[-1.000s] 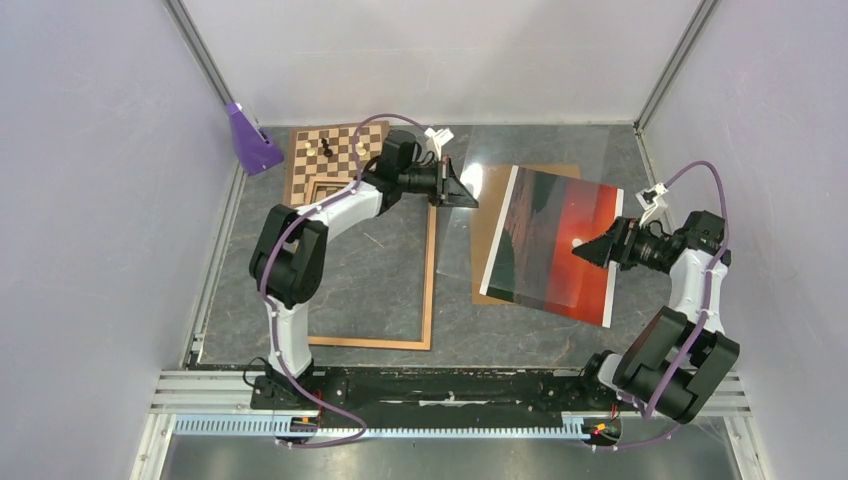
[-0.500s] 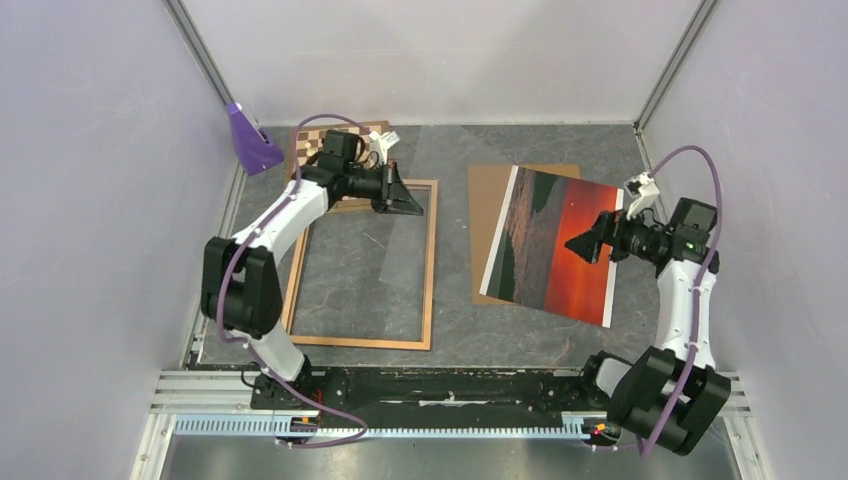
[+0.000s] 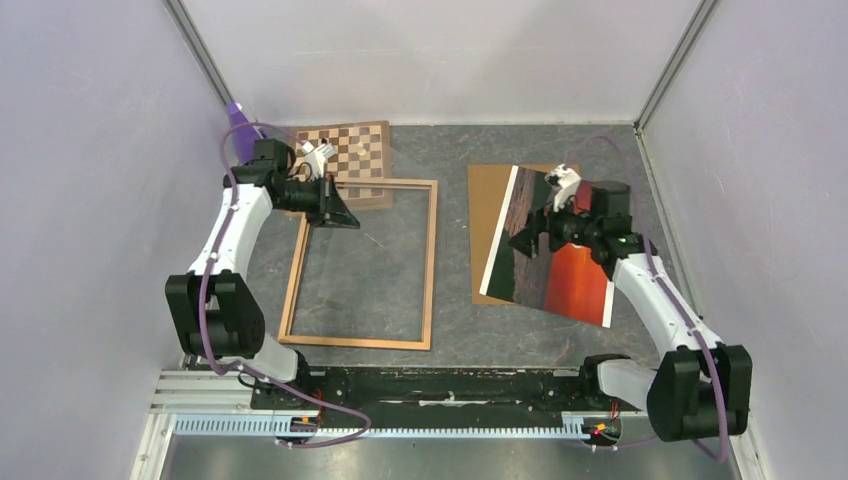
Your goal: Put the photo into the frame
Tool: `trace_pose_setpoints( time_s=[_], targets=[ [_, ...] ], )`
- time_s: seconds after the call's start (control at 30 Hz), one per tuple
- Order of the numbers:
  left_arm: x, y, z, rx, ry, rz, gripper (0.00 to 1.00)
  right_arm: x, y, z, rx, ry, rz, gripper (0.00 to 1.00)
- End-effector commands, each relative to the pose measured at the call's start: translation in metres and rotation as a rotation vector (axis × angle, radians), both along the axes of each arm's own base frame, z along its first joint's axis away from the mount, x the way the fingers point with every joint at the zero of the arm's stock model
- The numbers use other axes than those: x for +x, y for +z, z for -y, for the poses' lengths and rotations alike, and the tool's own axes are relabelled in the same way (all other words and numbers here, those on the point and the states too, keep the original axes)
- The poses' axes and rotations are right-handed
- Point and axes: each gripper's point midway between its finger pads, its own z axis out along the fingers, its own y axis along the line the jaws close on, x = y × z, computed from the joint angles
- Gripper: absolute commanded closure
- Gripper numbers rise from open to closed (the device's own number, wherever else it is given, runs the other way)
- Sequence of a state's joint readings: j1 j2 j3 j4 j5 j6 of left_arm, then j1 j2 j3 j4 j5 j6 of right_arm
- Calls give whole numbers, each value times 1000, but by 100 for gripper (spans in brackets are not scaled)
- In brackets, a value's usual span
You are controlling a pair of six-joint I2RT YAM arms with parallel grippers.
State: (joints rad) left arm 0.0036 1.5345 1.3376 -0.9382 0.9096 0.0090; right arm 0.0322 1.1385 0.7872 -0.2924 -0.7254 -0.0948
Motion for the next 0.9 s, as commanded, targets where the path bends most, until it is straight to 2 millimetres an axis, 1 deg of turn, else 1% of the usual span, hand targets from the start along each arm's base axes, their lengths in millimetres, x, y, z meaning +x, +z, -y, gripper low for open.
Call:
trace_pose_setpoints(
  time_s=[0.0,0.17,0.3,0.33,0.43,0.57,0.7,0.77,0.87],
  targets=[
    [-17,-10,-32,97,-25,3,98,22,-1,-26,-17,-7,50,5],
    [-19,-25,-54,190,-4,-15,98,26,-15,-61,-24,55,28,6],
    [-16,-36,-72,246,27,-20,98,31,-23,-79,-2,57,13,7],
    [-15,-38,-77,254,37,-25,98,34,-22,-83,3,60,26,7],
    [-14,-47,-86,272,60,-39,98,37,-27,-98,9,74,17,8],
    [-13,-58,-92,289,88,-36,98,41,-37,-116,35,85,-3,10],
    [-13,-65,-92,277,118,-32,98,47,-44,-133,49,105,-23,12],
    [-13,-69,-90,264,136,-37,98,50,-47,-138,55,113,-31,13],
    [-11,-71,-89,257,157,-30,98,53,-48,-141,59,117,-38,13]
  ],
)
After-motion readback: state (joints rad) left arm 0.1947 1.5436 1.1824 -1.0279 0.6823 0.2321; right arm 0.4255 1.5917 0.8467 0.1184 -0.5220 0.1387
